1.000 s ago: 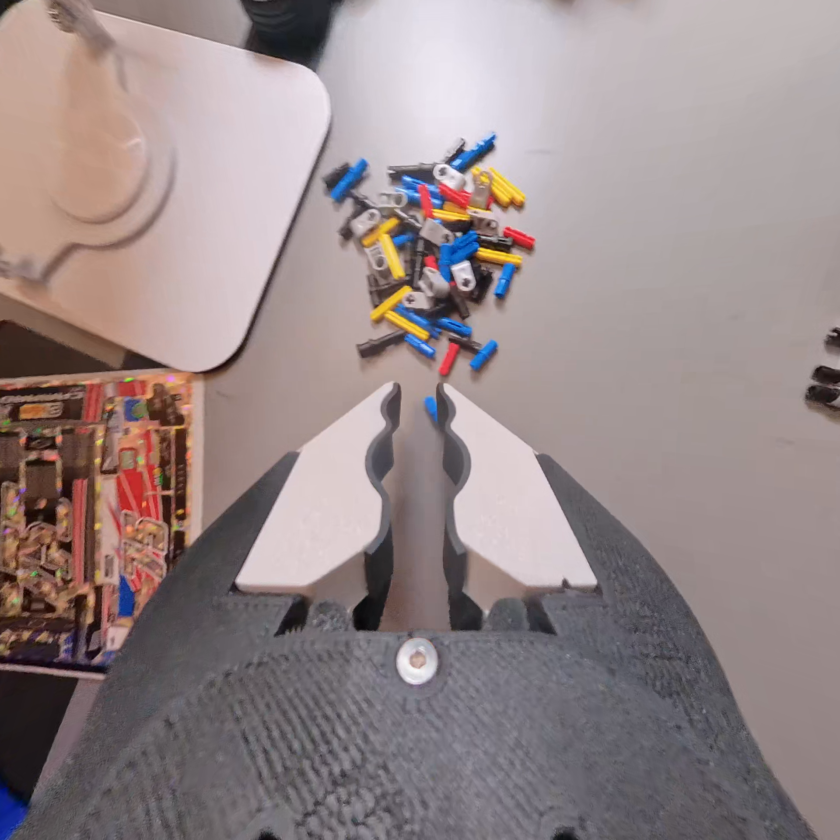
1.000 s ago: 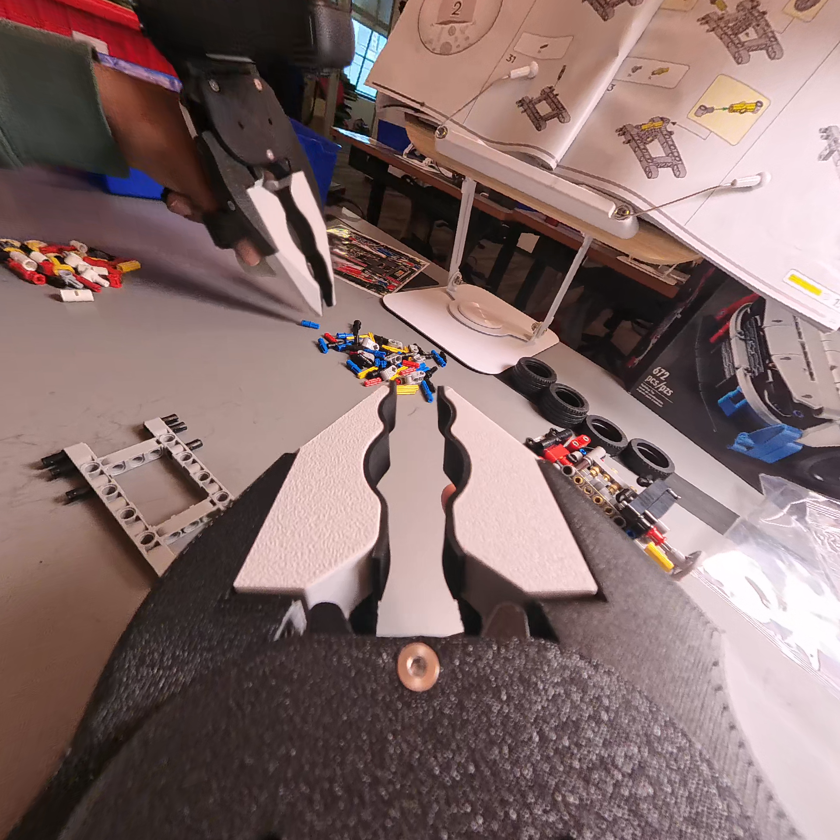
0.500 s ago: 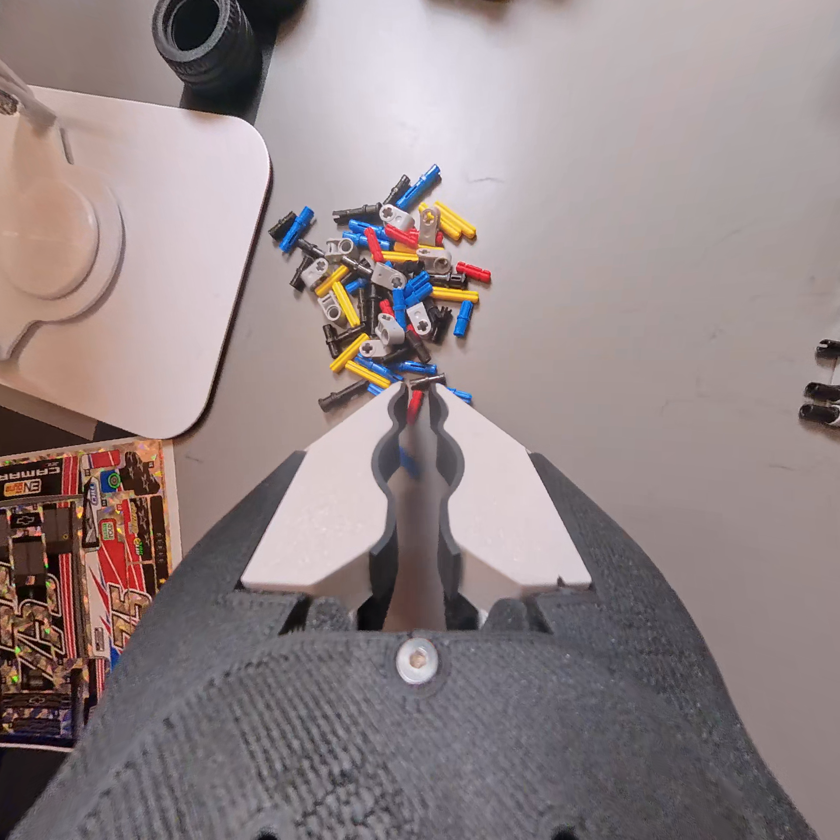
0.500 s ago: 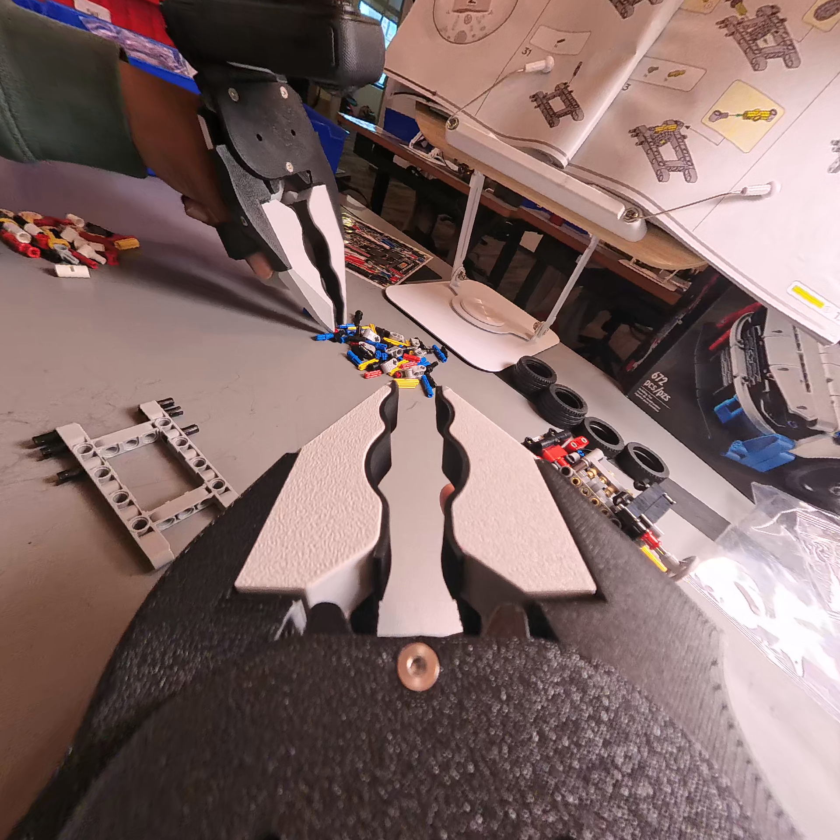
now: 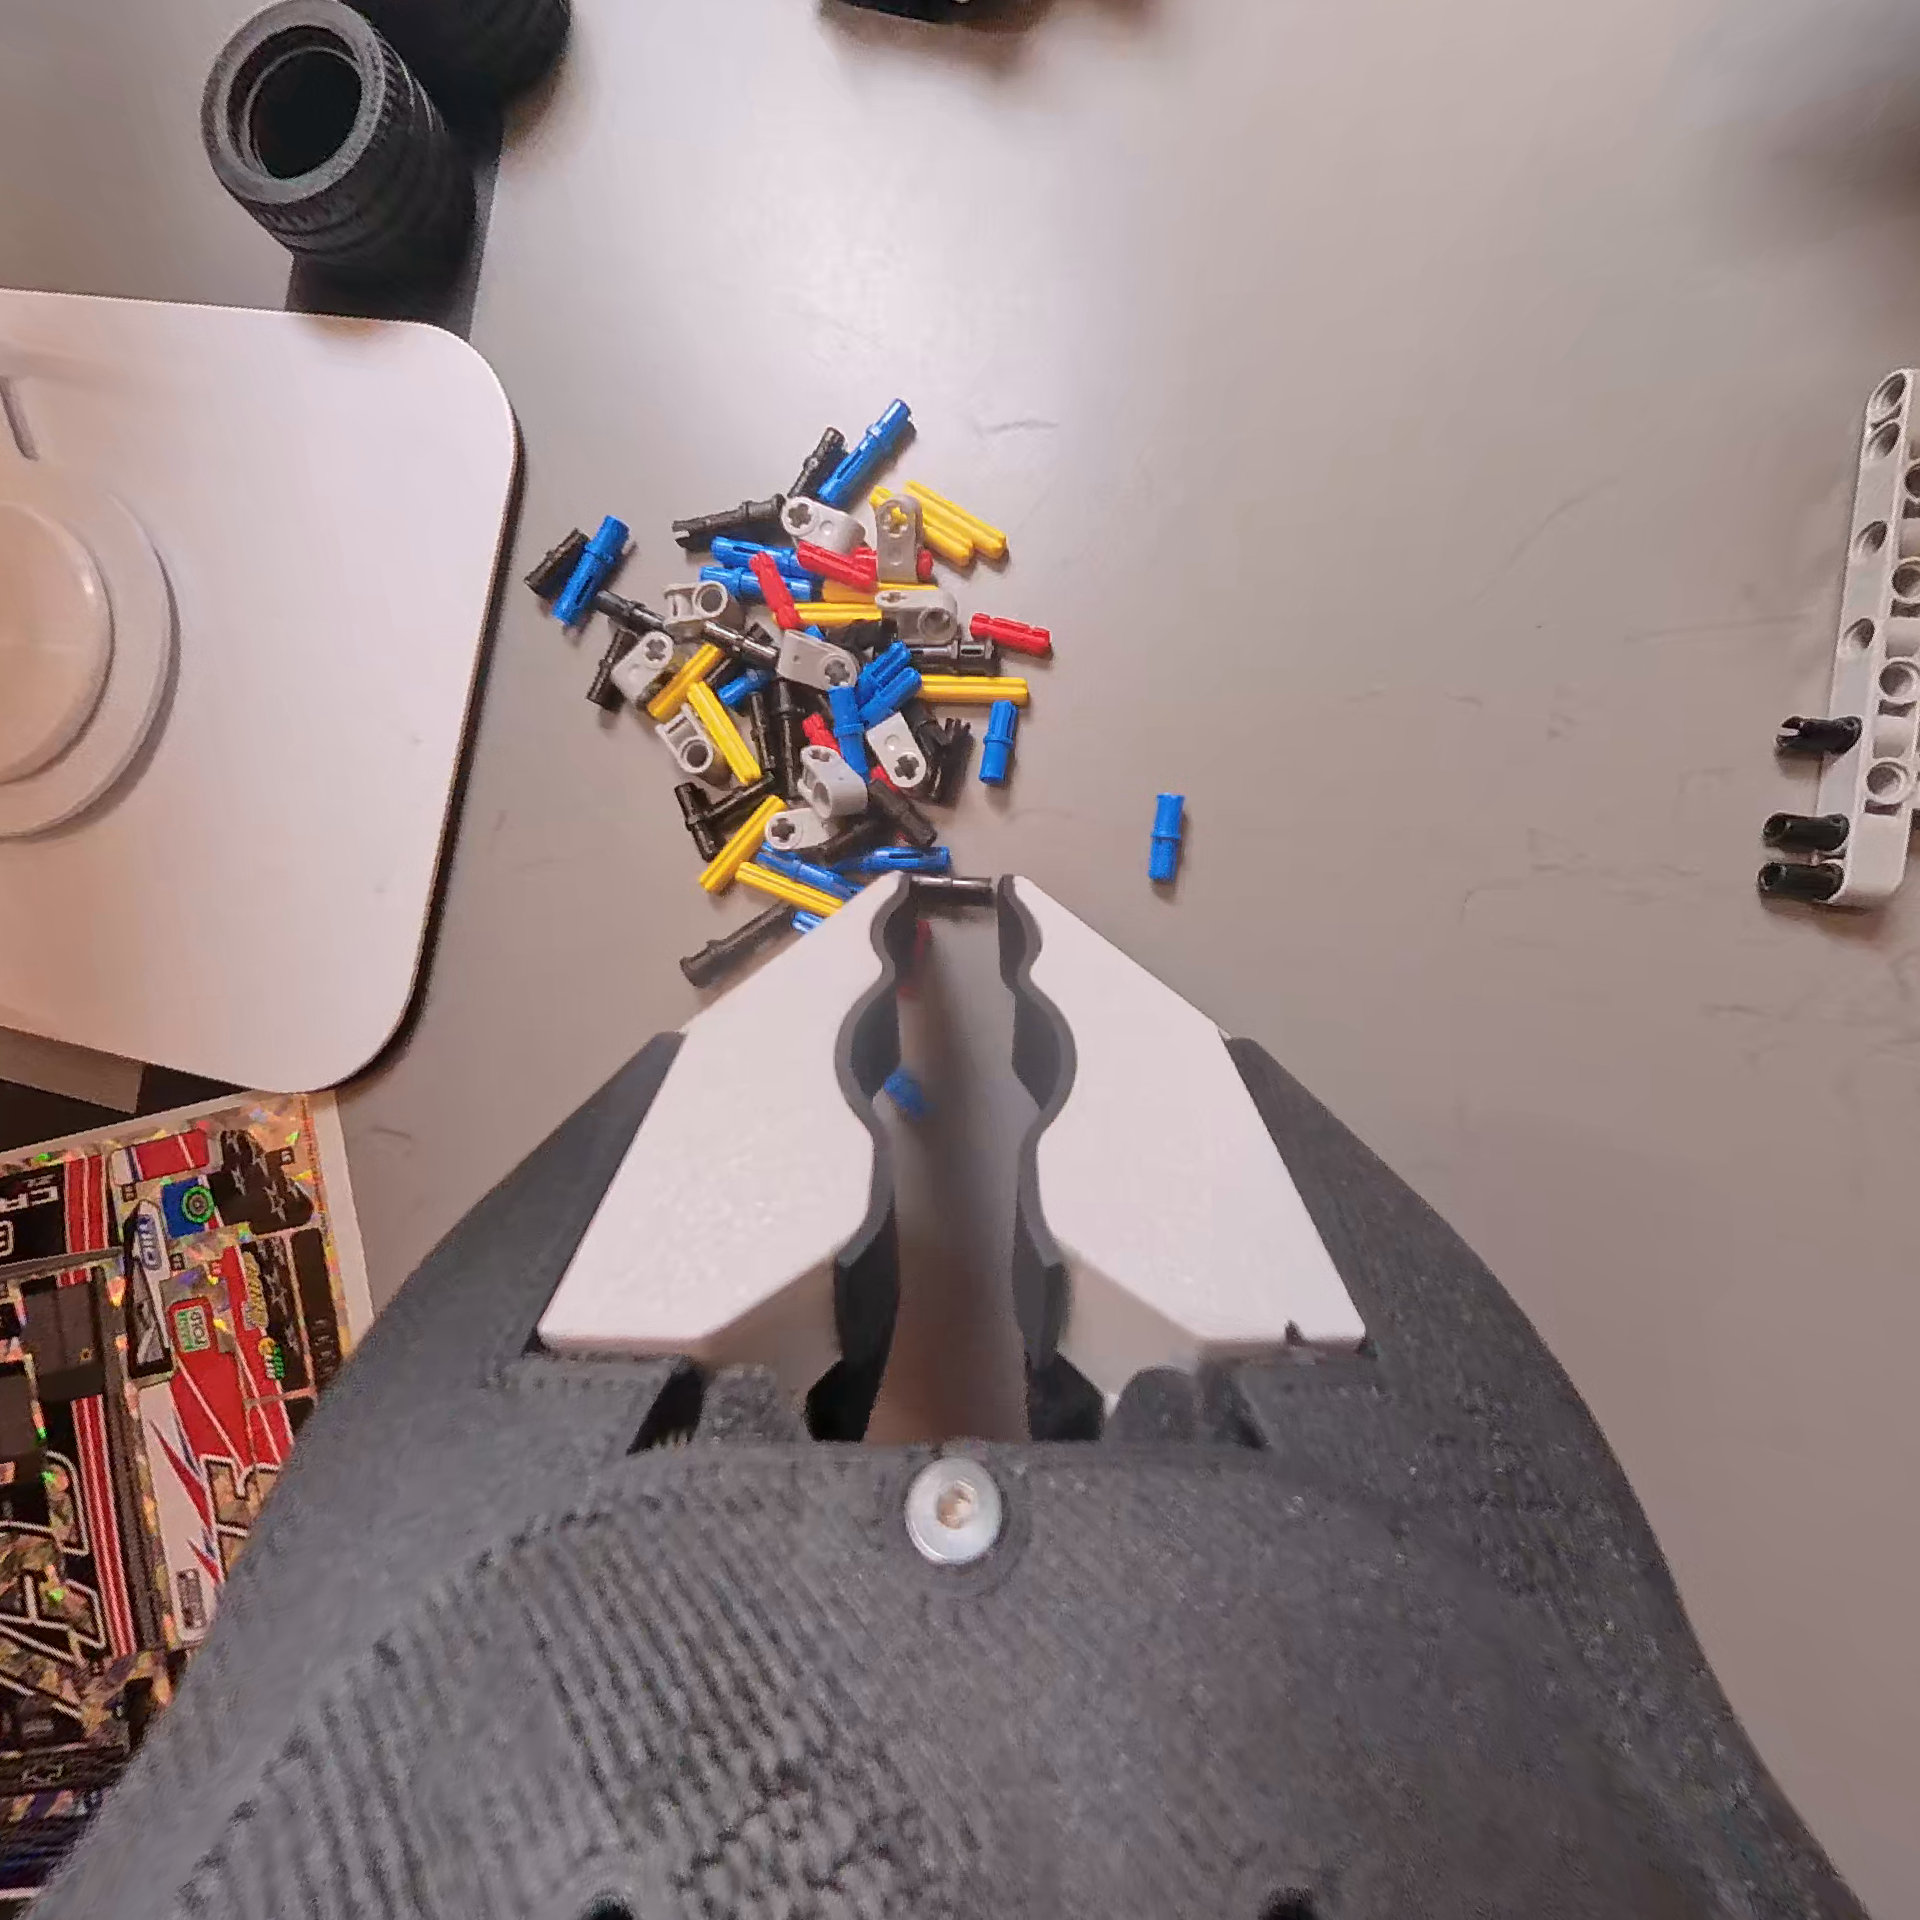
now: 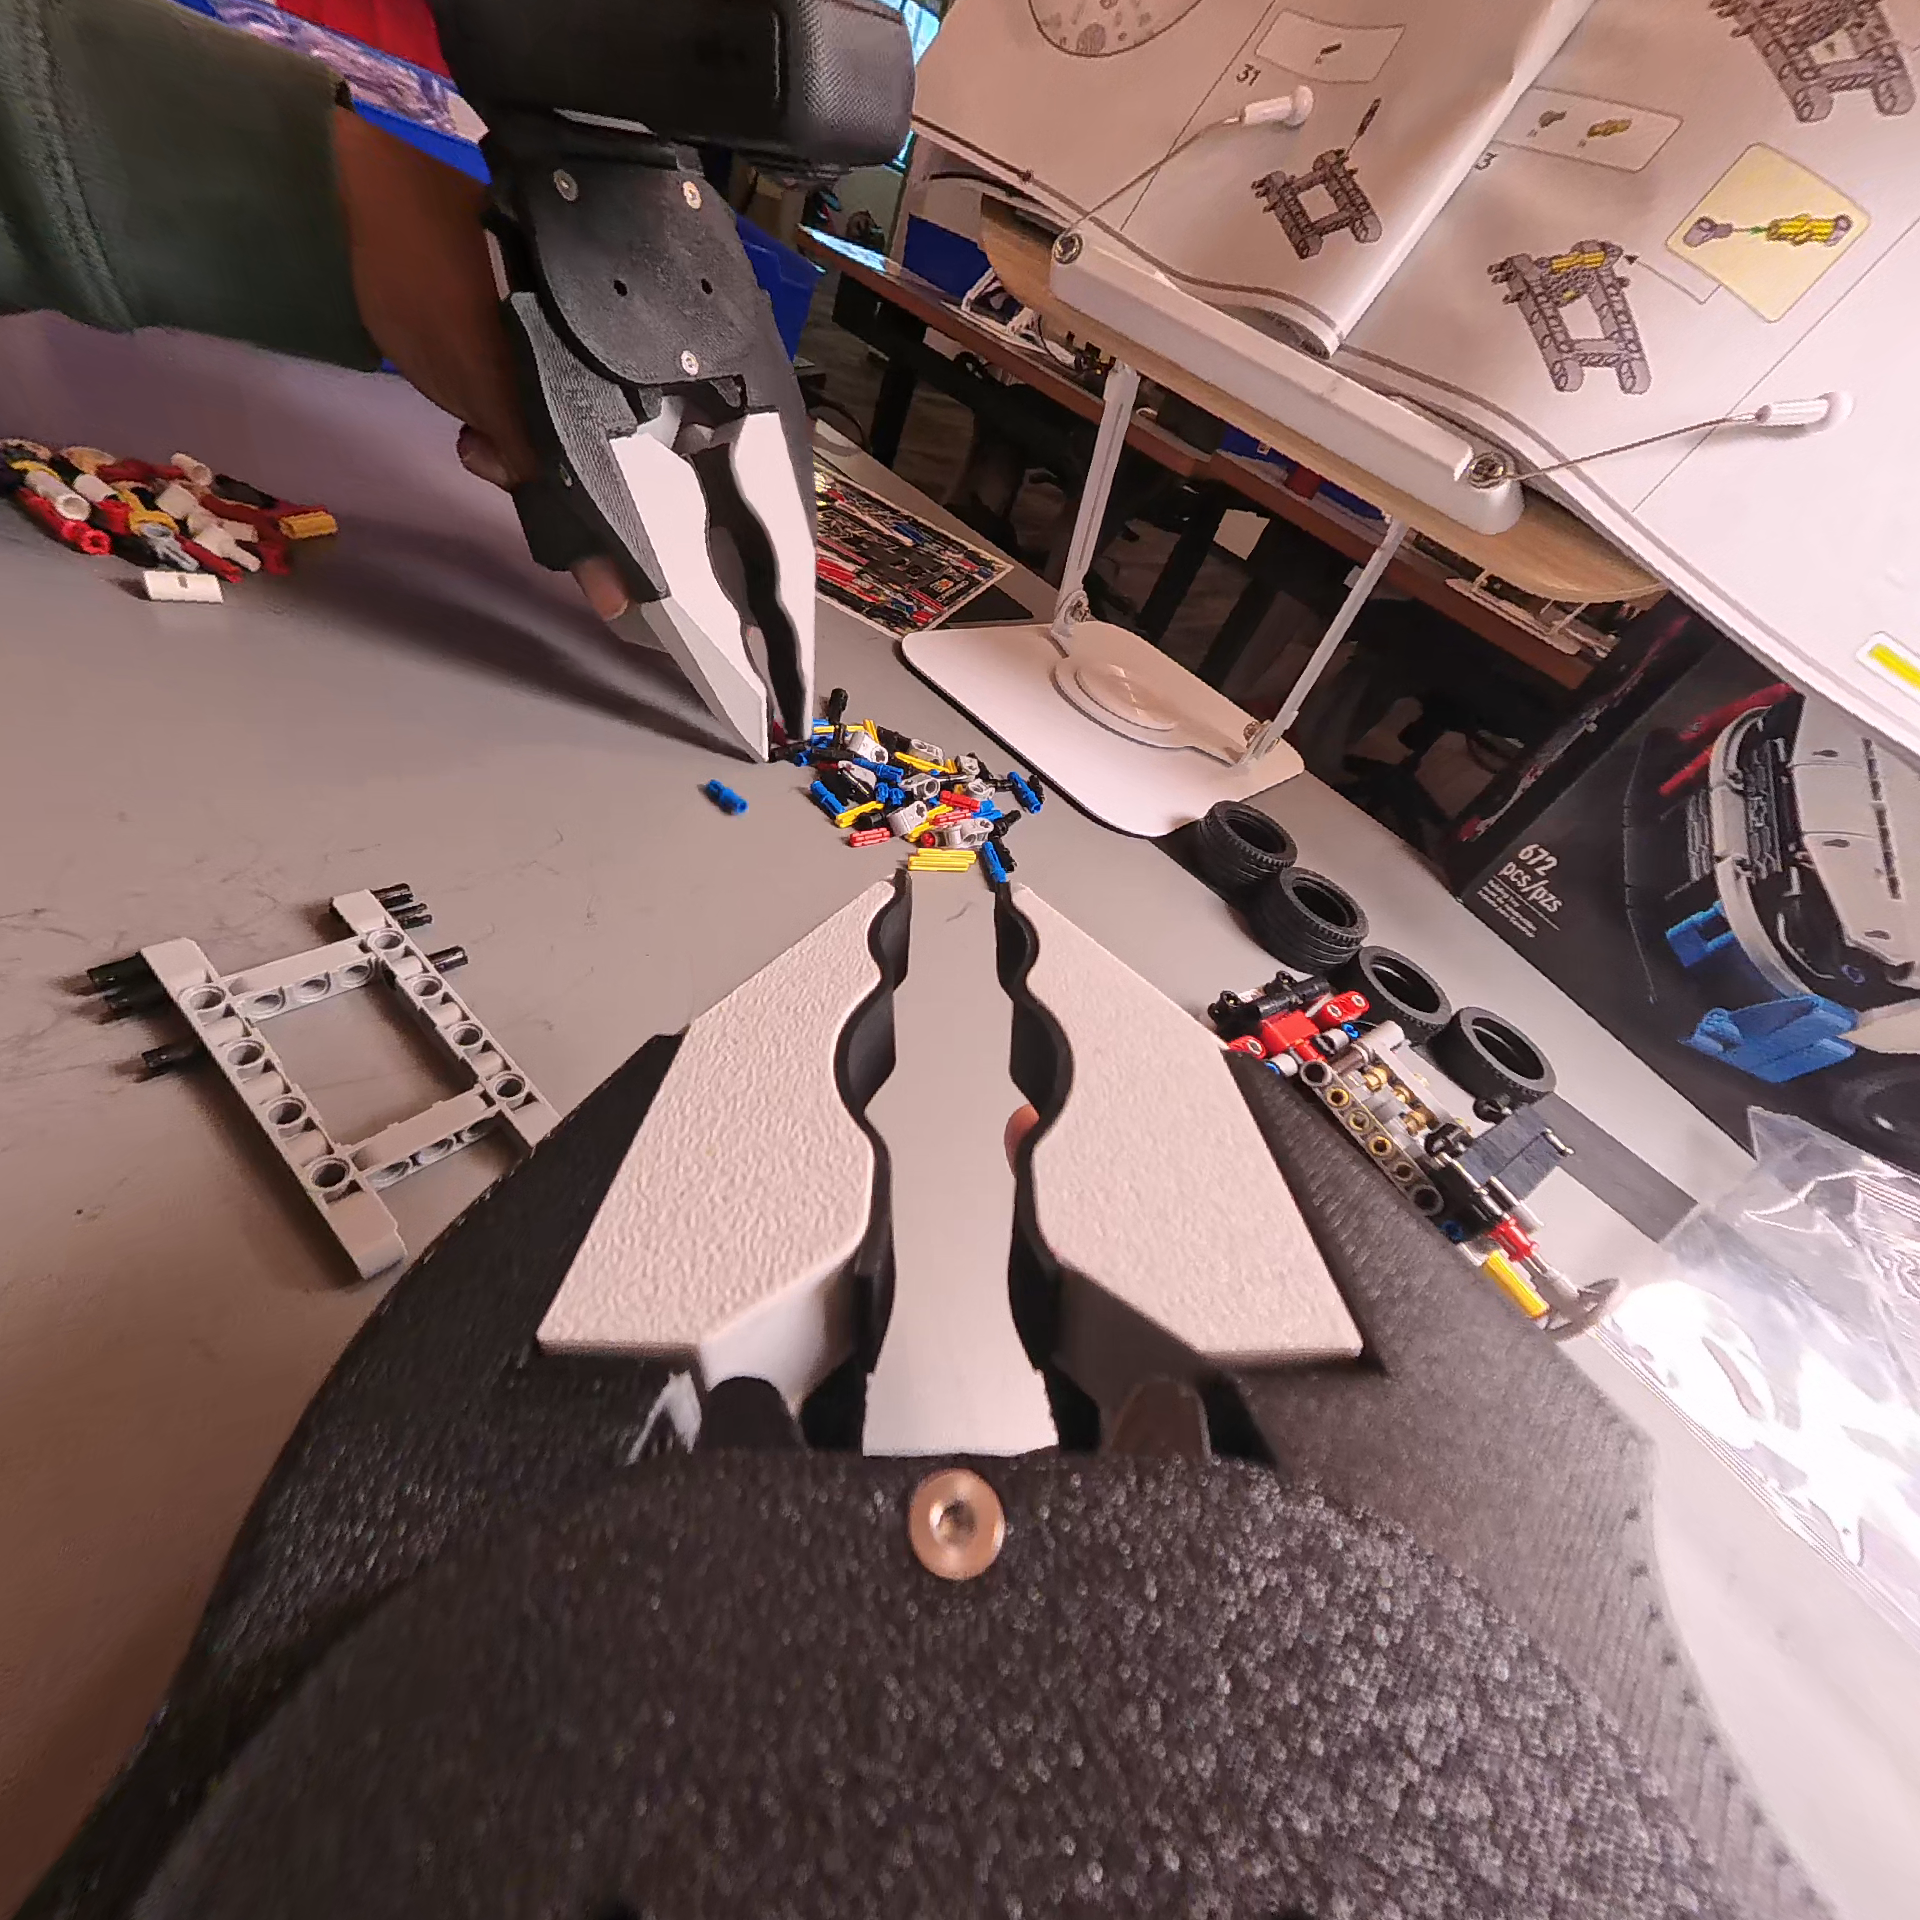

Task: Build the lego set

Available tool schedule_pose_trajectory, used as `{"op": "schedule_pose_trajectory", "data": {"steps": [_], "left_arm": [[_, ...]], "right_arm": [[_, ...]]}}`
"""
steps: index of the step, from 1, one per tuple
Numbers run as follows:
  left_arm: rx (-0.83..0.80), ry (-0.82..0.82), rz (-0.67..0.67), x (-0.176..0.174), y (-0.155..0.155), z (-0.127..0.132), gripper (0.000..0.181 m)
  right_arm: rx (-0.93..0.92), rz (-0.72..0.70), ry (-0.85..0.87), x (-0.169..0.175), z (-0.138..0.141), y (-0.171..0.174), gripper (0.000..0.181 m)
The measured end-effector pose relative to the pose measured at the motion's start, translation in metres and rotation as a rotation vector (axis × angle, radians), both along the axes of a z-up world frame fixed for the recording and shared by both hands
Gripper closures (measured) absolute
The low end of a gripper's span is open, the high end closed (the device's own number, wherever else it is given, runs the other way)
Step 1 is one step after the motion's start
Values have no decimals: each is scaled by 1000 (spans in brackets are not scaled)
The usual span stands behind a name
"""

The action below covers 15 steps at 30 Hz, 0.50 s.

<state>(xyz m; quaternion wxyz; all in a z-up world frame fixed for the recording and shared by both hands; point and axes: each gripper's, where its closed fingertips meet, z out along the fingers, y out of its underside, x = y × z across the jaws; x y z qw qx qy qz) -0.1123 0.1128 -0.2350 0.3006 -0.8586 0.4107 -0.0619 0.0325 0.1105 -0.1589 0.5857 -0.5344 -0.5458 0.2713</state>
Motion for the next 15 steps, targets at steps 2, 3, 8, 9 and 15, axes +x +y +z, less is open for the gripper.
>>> {"op": "schedule_pose_trajectory", "data": {"steps": [2, 3, 8, 9, 15], "left_arm": [[5, -5, 0, 1, 2, 0, 164], [3, -7, 1, 1, 2, 0, 165], [-11, -8, 3, 1, 1, 0, 167], [1, -13, 2, 2, 0, 3, 168], [-37, -169, -96, 44, -51, 31, 167]], "right_arm": [[0, 2, -3, 0, 0, 0, 166], [0, 3, -4, 0, -1, 0, 166], [3, 6, -9, -1, -1, -1, 166], [4, 6, -9, 0, -1, -1, 166], [-5, 7, -8, 0, -1, 0, 166]]}}
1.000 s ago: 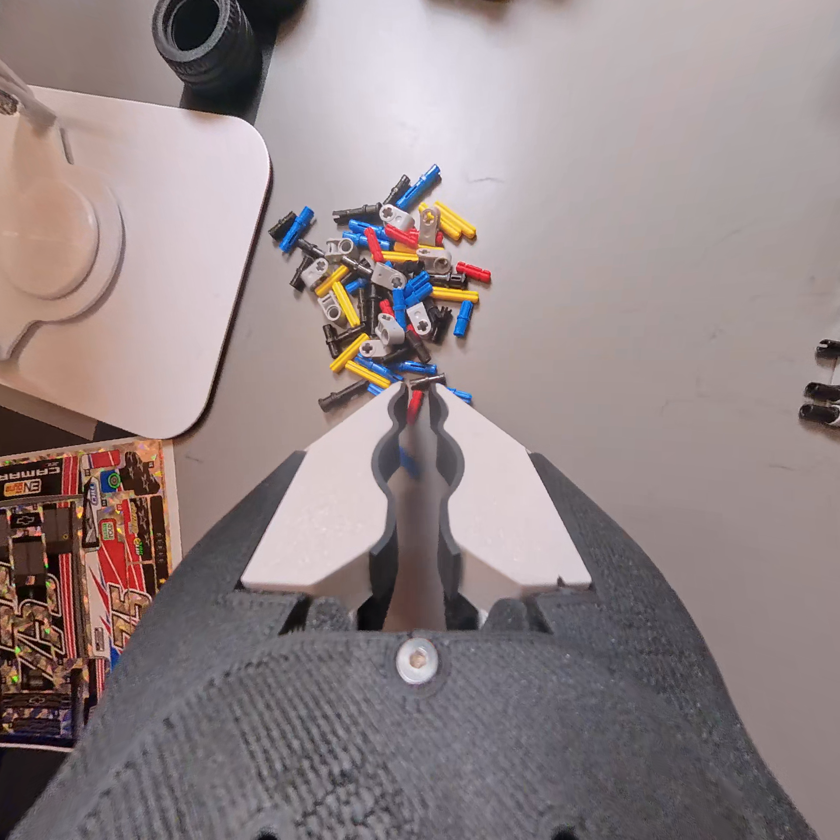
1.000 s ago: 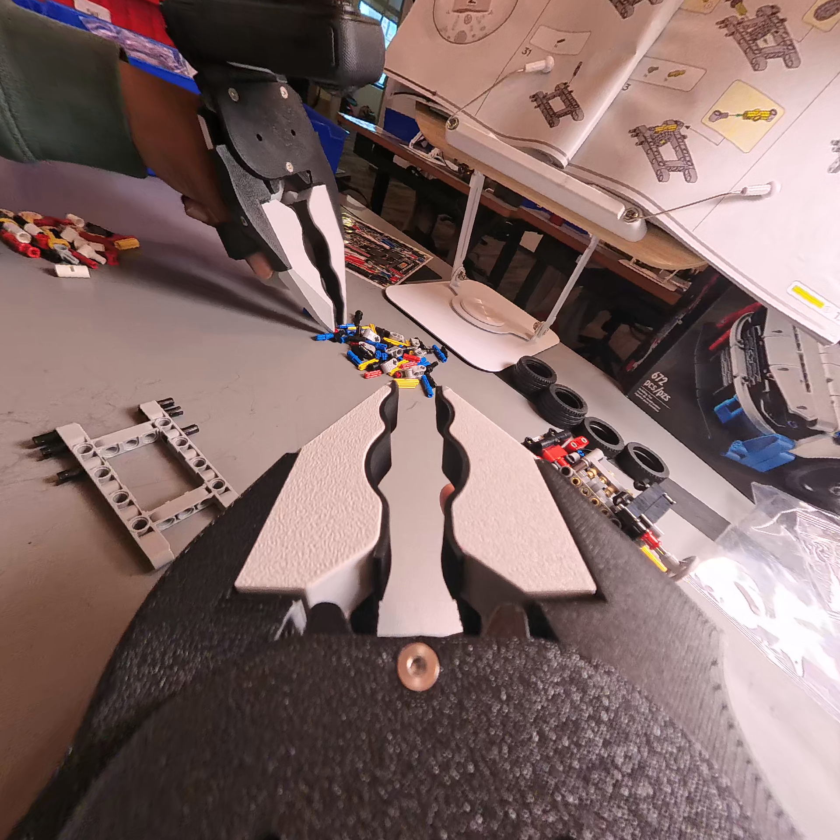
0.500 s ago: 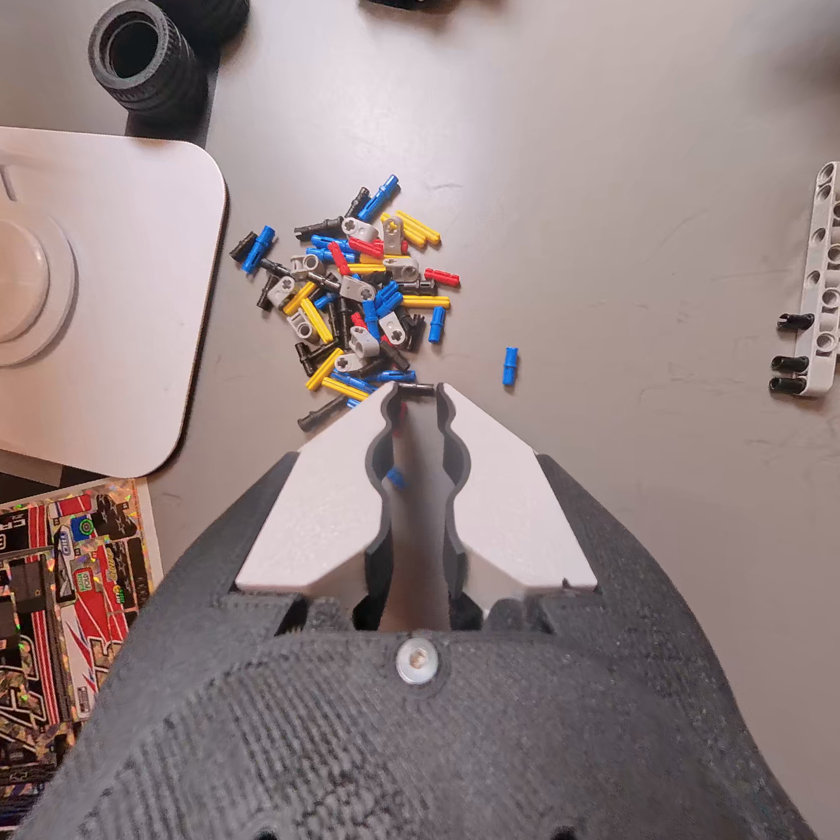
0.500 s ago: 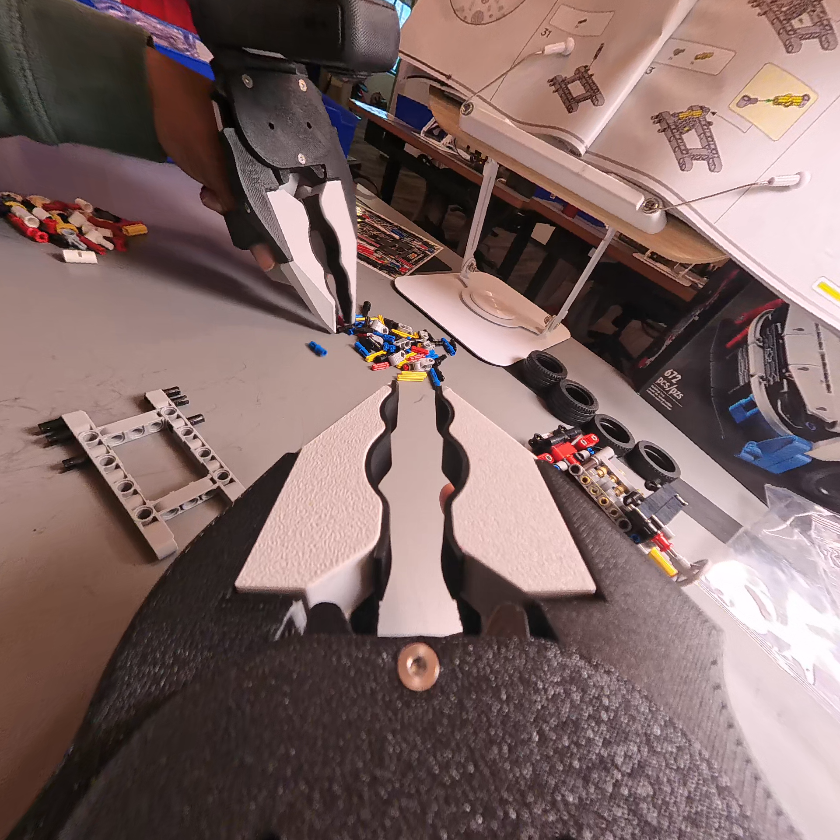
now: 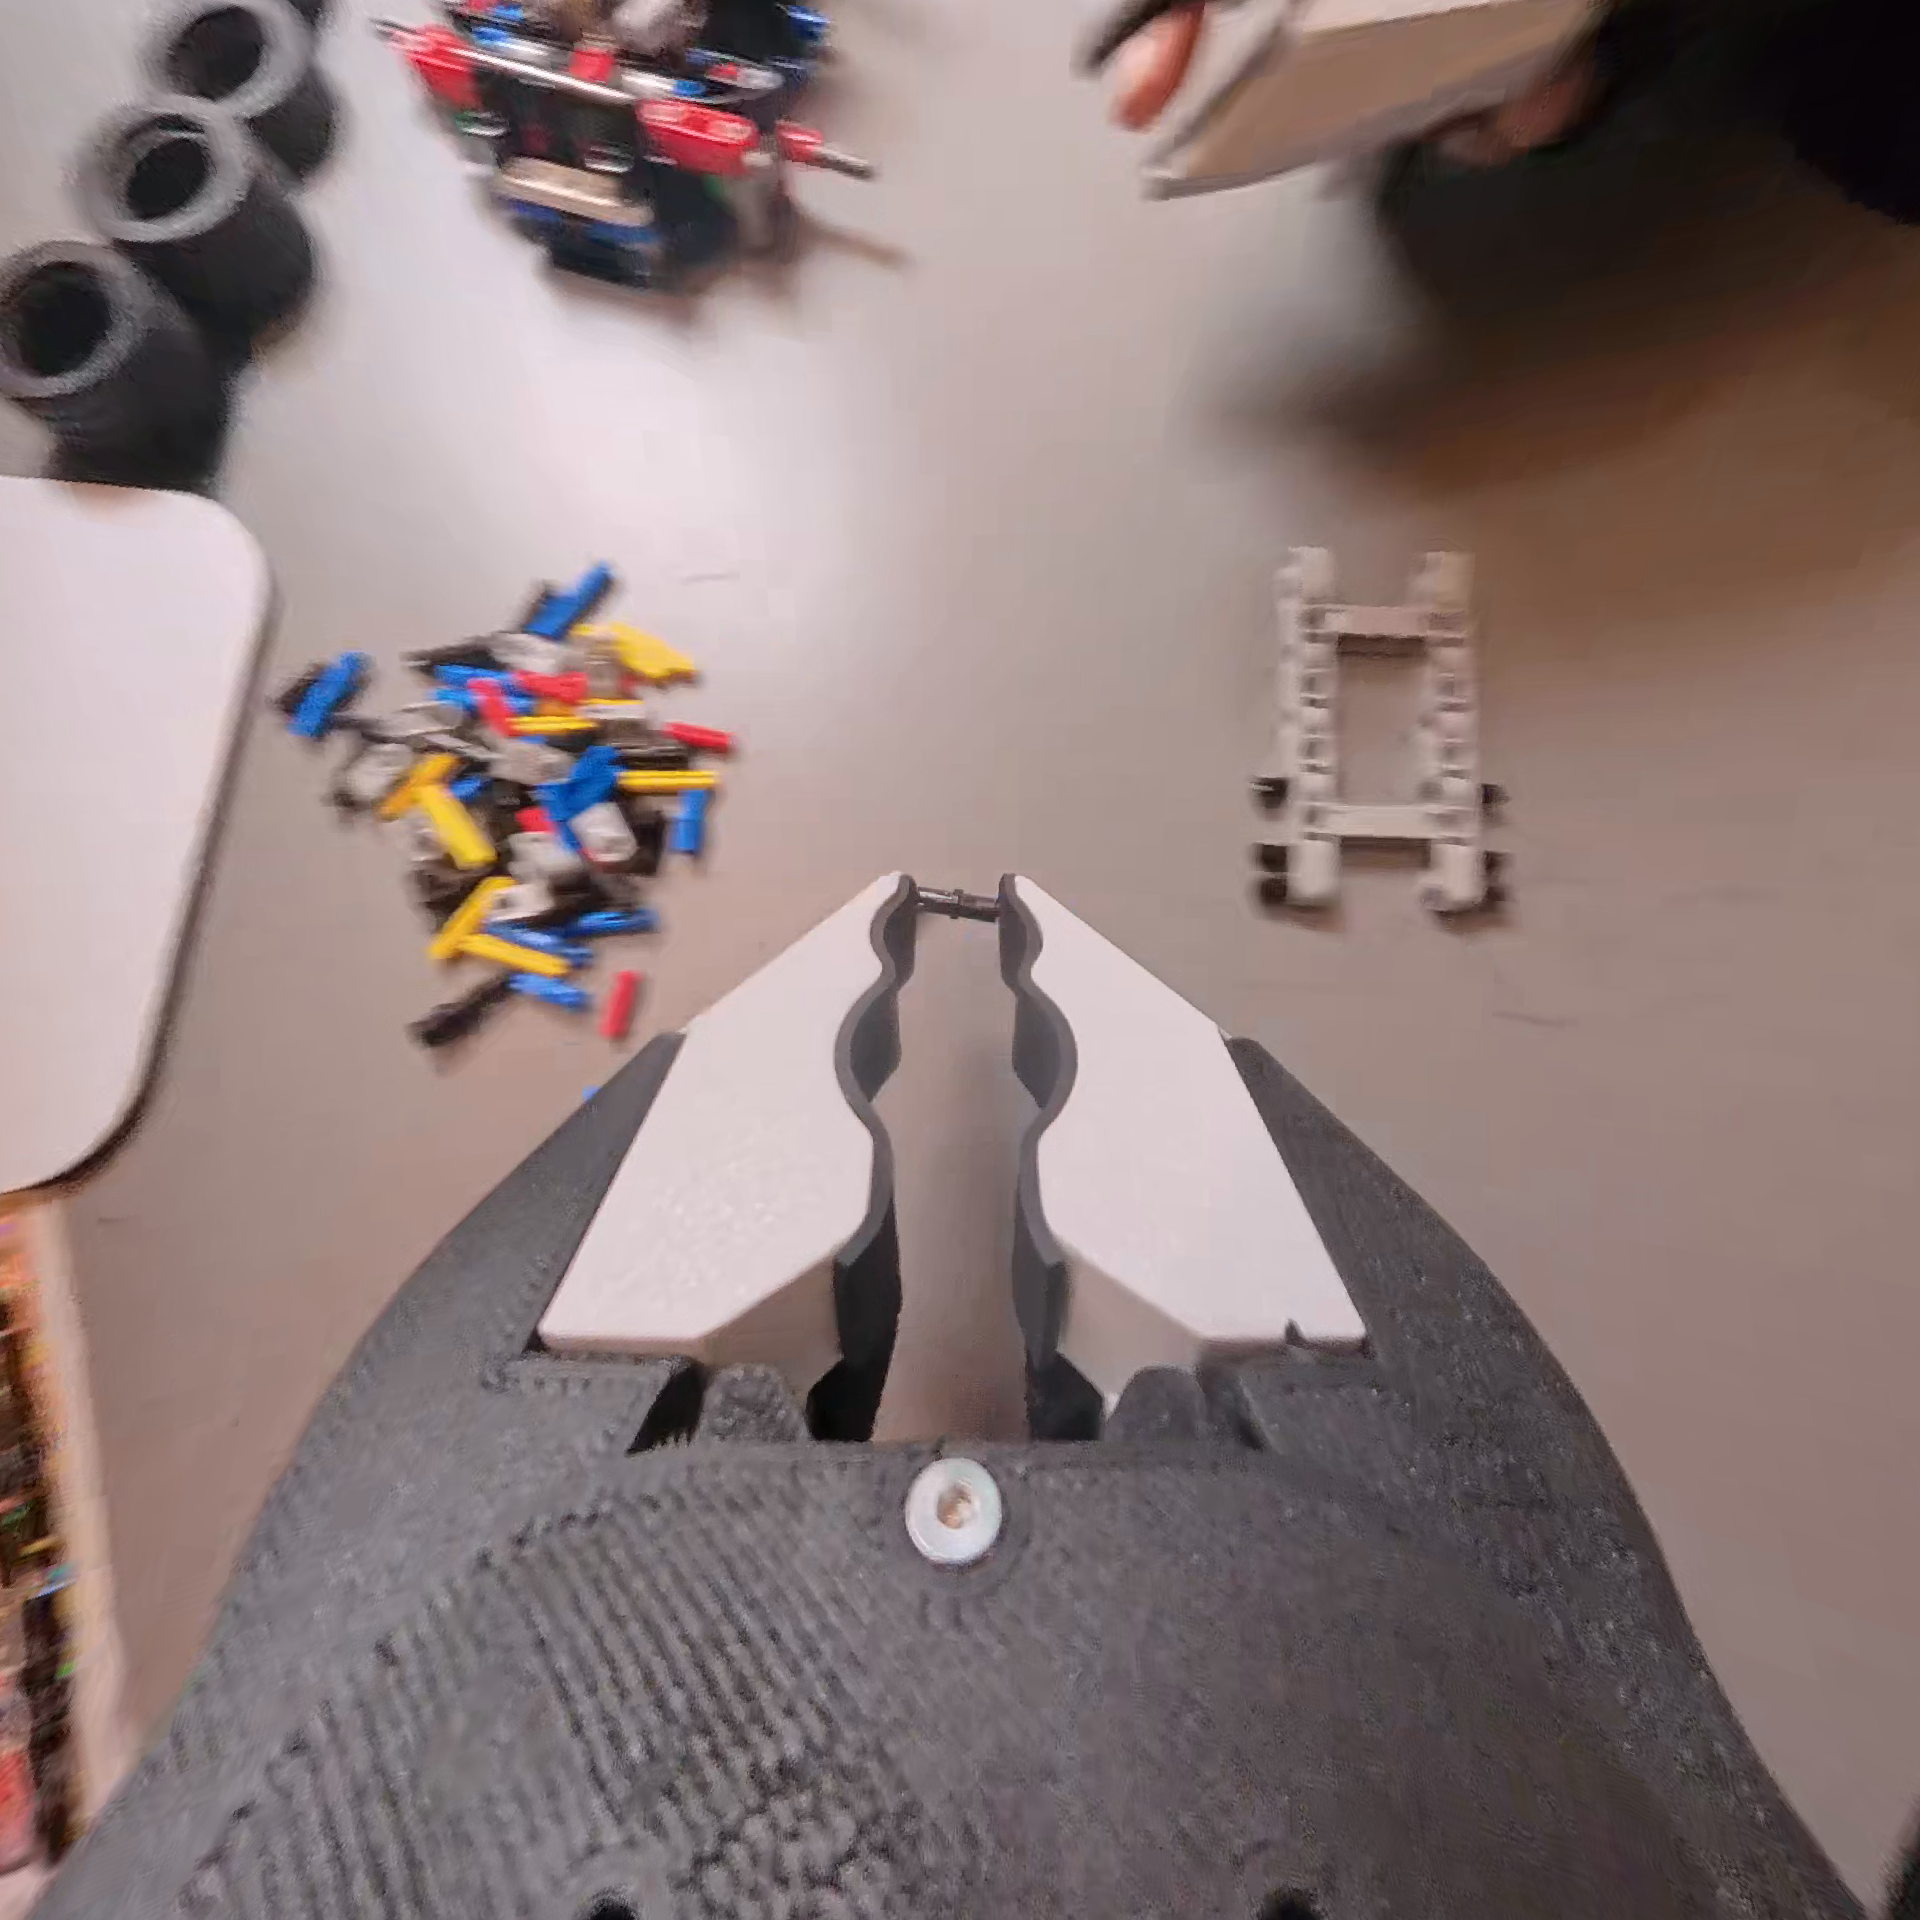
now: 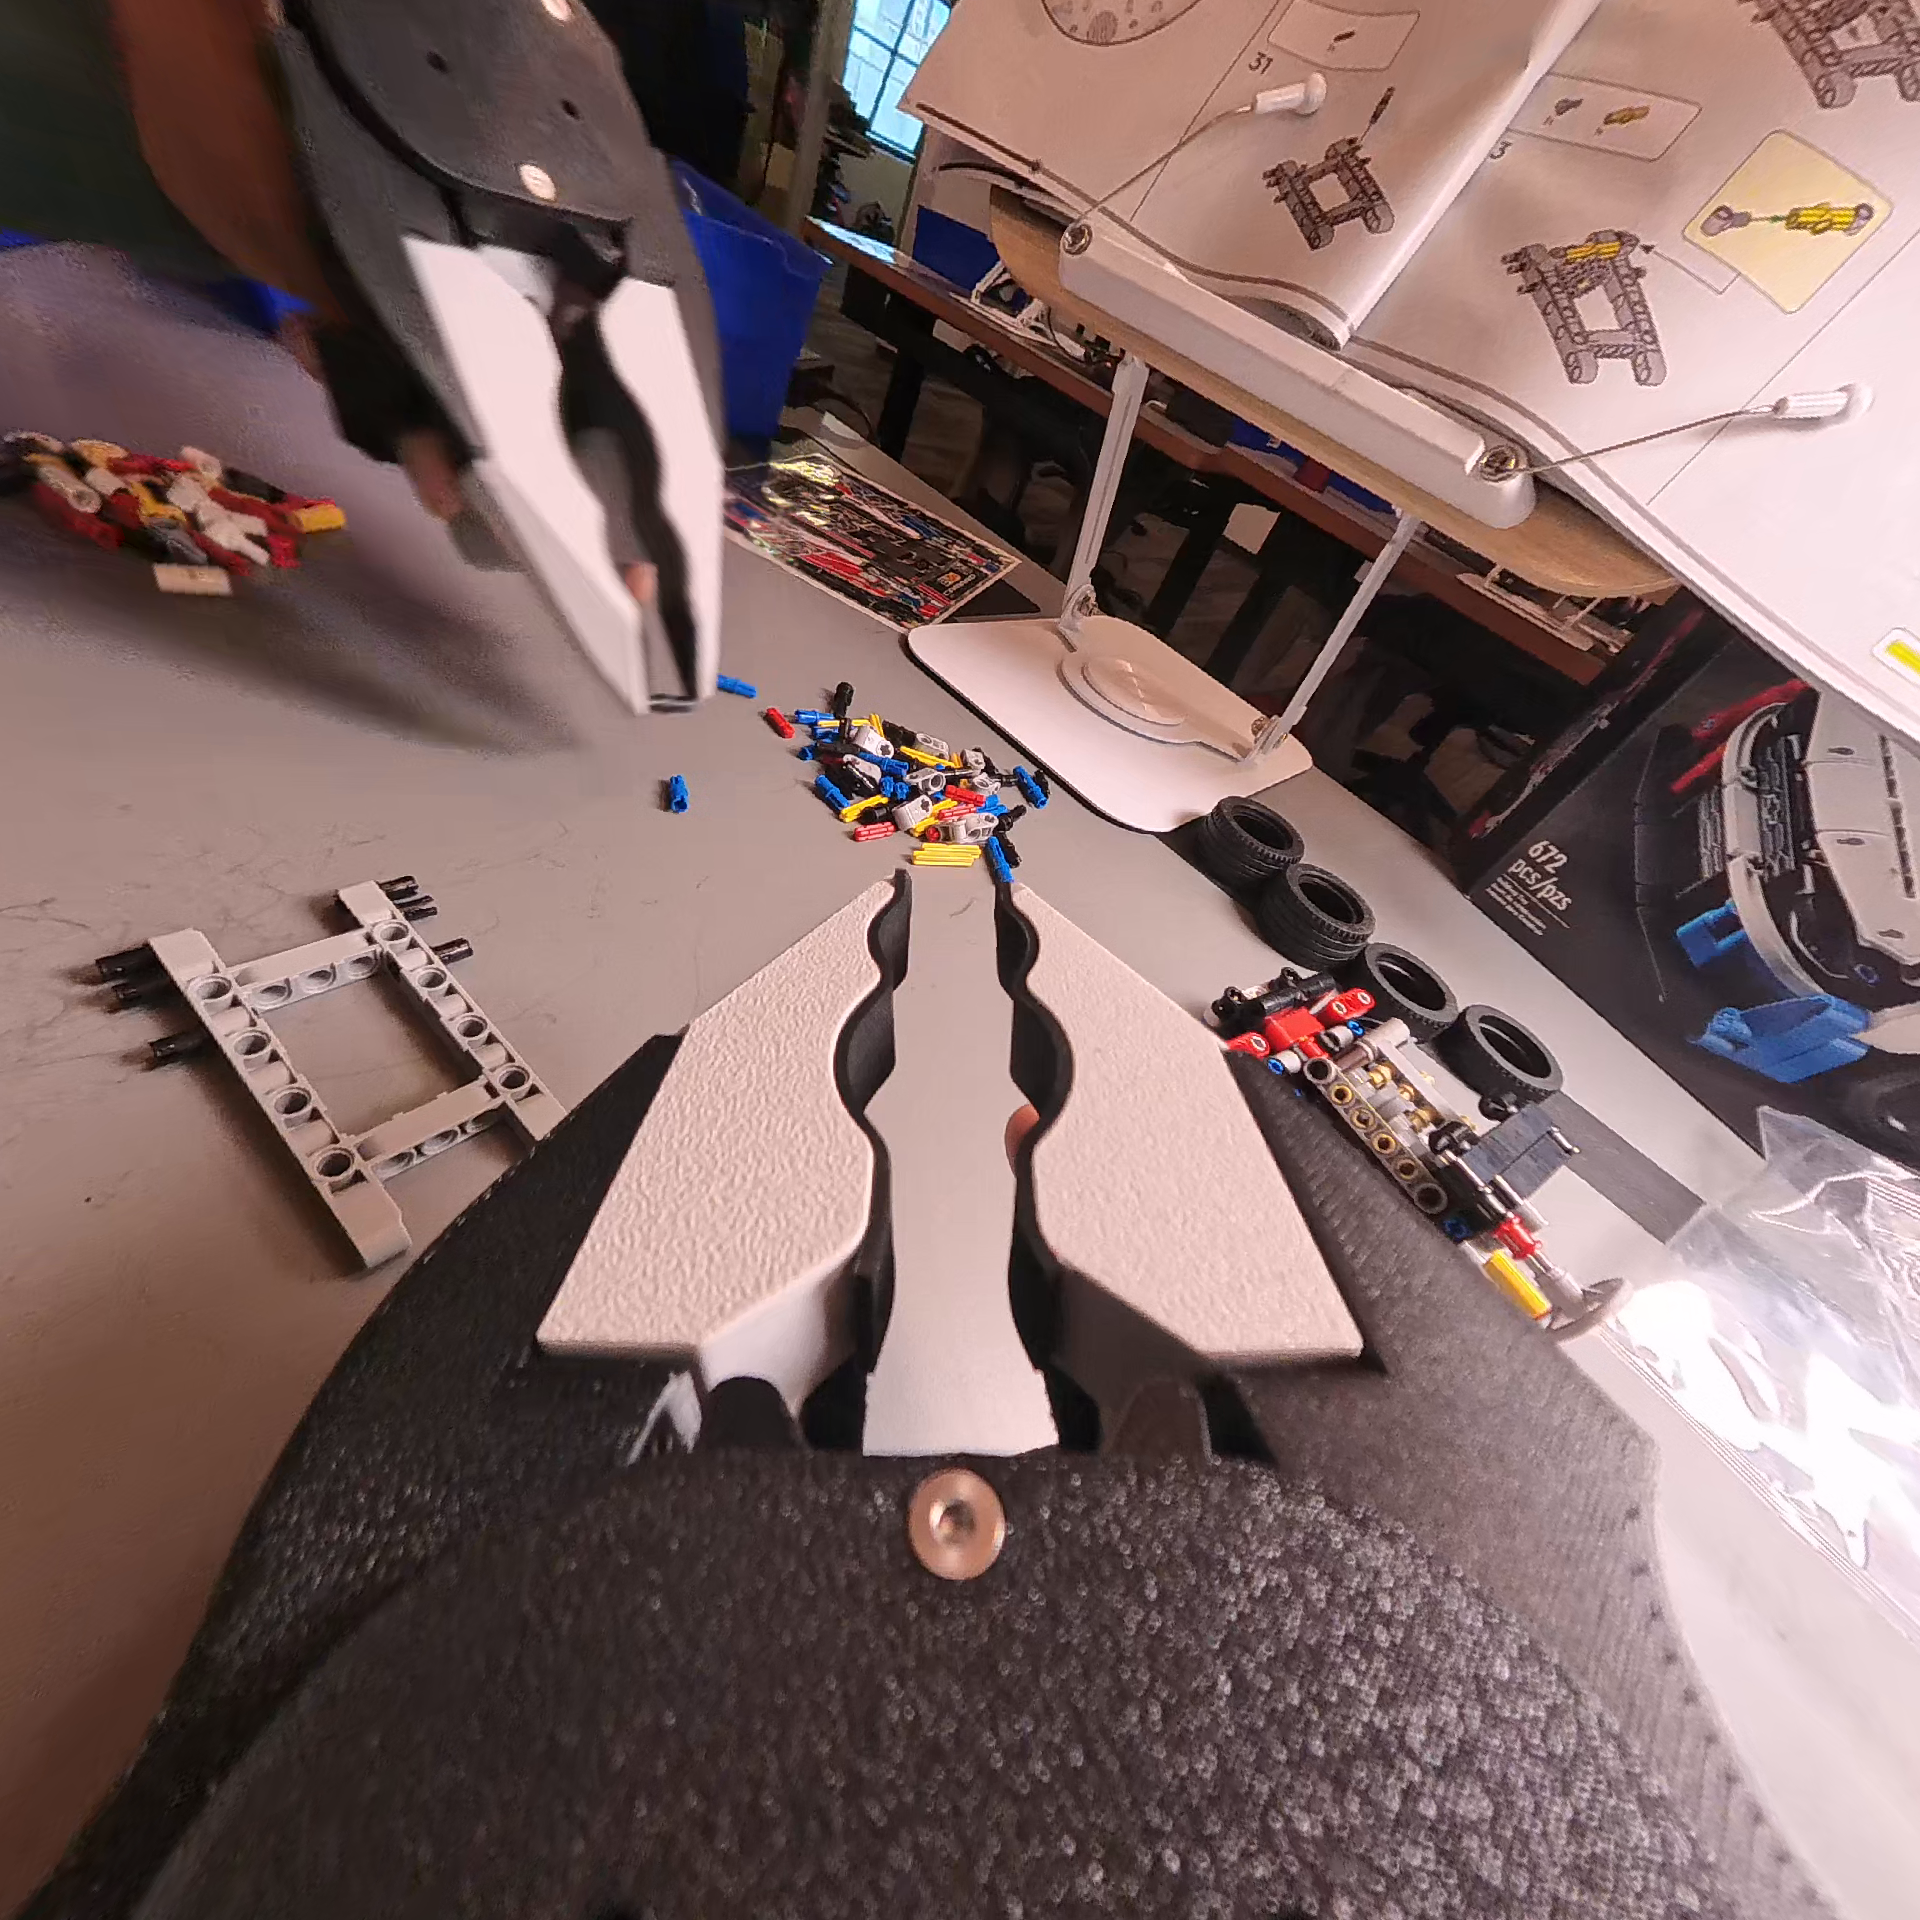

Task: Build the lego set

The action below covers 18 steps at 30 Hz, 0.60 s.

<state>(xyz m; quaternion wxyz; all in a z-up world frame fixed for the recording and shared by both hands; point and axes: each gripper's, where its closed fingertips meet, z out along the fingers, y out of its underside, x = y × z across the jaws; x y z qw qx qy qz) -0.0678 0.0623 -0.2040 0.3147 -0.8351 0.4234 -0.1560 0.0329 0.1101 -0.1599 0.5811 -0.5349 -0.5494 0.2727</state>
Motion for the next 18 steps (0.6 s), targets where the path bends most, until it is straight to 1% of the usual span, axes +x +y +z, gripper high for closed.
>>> {"op": "schedule_pose_trajectory", "data": {"steps": [2, 4, 7, 10, 13, 15, 18], "left_arm": [[-64, -7, -84, 20, -36, -7, 167], [-102, 13, -139, 33, -66, -17, 167], [-96, 3, -169, 50, -91, -24, 167], [-54, 16, -160, 57, -98, -28, 167], [-43, -7, -137, 59, -100, -31, 163], [-22, -36, -105, 59, -98, -27, 158], [34, -134, -33, 61, -94, -10, 153]], "right_arm": [[-5, 0, 0, 0, 0, 0, 166], [-5, 0, 0, 0, 0, 0, 166], [0, -5, -5, -1, -1, 1, 166], [11, -7, -15, -1, -2, 0, 166], [17, 17, -54, -5, -8, -4, 166], [-2, 50, -129, -13, -17, -7, 167], [-50, 111, -249, -35, -27, -11, 169]]}}
